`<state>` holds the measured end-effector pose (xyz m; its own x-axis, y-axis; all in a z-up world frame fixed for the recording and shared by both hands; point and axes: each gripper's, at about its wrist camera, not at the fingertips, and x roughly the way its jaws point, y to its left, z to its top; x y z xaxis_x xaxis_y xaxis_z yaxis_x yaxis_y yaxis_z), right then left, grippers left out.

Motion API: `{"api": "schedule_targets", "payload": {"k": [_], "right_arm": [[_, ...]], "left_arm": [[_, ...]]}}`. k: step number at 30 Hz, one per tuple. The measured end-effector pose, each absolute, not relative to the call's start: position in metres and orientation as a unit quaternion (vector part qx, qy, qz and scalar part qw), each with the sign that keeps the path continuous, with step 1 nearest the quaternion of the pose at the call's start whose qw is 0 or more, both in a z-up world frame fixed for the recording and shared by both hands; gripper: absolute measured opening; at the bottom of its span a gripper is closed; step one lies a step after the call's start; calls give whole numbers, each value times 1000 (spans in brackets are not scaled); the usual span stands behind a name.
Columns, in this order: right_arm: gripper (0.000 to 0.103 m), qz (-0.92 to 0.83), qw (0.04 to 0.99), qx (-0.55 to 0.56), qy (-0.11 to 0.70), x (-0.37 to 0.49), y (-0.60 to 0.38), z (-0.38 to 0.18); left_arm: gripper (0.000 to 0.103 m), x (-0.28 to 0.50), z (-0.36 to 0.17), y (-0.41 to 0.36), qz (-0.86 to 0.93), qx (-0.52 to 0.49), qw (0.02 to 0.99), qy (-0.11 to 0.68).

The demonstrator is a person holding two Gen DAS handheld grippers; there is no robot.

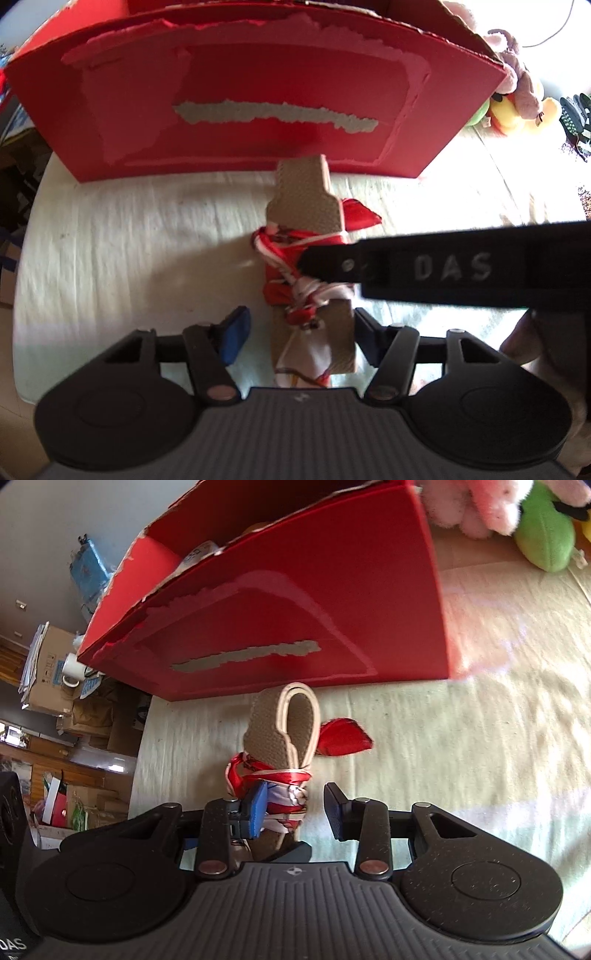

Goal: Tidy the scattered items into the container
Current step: 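Lower the right gripper onto the beige strap with red scarf and close, then lift the strap with the right gripper and carry it over the box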

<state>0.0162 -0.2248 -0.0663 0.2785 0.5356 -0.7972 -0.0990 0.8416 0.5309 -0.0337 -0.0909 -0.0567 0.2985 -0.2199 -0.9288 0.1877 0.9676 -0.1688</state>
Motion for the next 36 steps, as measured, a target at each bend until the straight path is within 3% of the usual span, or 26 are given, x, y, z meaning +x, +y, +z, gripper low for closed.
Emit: {"api": "schedule_targets", "payload": {"k": [3, 14, 26, 36], "right_arm": [[32, 216, 772, 199, 563, 19, -220, -70], [25, 253, 766, 199, 556, 17, -226, -54], [24, 338, 790, 189, 475, 5, -225, 20], [24, 355, 832, 200, 377, 48, -229, 85]], "left_arm": [[51, -32, -55, -92, -132, -12, 806, 577], [48, -45, -29, -98, -148, 20, 820, 553], [46, -67, 63, -82, -128, 19, 868, 479], [46, -18, 133, -89, -134, 64, 911, 384]]}}
